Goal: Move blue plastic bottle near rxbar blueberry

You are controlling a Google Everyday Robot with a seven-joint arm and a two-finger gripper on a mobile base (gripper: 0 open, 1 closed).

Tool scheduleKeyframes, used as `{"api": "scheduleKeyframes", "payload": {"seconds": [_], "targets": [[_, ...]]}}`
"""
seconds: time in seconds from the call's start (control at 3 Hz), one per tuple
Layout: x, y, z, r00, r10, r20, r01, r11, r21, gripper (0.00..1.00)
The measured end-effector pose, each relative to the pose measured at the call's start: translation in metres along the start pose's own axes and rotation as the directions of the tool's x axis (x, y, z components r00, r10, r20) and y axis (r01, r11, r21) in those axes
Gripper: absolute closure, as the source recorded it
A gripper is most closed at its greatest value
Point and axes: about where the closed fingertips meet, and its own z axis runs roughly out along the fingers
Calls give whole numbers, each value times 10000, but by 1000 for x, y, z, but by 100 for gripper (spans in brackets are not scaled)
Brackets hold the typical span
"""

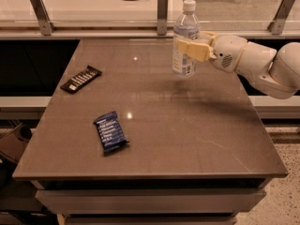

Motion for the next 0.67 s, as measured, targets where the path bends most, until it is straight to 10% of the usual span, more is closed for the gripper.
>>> {"api": "scheduleKeyframes", "payload": {"seconds": [0.67], "targets": [[21,75,-17,9990,390,-215,-382,9986,367,100]]}}
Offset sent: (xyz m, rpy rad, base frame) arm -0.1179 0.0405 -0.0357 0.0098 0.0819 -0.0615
